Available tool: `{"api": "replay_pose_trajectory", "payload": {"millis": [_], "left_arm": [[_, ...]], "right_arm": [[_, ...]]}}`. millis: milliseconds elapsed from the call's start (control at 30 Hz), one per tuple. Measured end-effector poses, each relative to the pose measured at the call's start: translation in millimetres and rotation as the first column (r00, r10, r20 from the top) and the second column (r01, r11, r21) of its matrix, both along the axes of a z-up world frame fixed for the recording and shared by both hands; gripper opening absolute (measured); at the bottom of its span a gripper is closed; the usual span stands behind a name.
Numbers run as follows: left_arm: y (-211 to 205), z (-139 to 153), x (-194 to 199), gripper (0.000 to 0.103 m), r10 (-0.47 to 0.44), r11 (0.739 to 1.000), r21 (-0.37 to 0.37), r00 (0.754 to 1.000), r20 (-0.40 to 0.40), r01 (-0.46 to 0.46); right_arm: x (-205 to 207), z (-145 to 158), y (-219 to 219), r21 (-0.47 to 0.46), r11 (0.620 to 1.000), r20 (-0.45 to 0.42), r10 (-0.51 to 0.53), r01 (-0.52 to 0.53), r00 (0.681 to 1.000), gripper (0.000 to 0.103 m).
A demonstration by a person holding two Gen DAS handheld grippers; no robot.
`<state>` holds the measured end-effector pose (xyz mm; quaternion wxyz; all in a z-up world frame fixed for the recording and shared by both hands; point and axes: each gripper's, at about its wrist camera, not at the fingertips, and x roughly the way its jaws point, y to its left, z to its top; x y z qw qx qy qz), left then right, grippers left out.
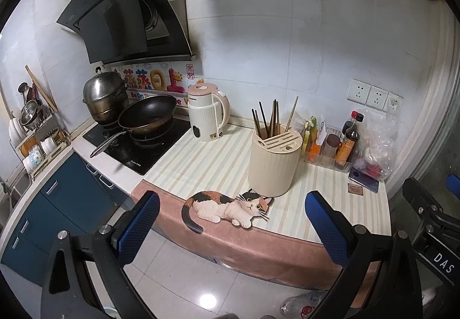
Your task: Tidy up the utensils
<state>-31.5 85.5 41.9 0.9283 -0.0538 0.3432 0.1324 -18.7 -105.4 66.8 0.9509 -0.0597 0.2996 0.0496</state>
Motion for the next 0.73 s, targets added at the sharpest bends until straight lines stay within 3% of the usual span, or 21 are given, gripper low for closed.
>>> {"api": "replay_pose_trajectory", "payload": {"millis": [733], "left_arm": [[2.0, -0.7, 7.0, 0.103, -0.007, 1.000, -0.018, 1.000, 0.002, 0.007]], "right_arm": [[2.4, 2.5, 4.7, 0.006, 1.000, 0.000, 0.001, -0.001, 1.000, 0.103]]}}
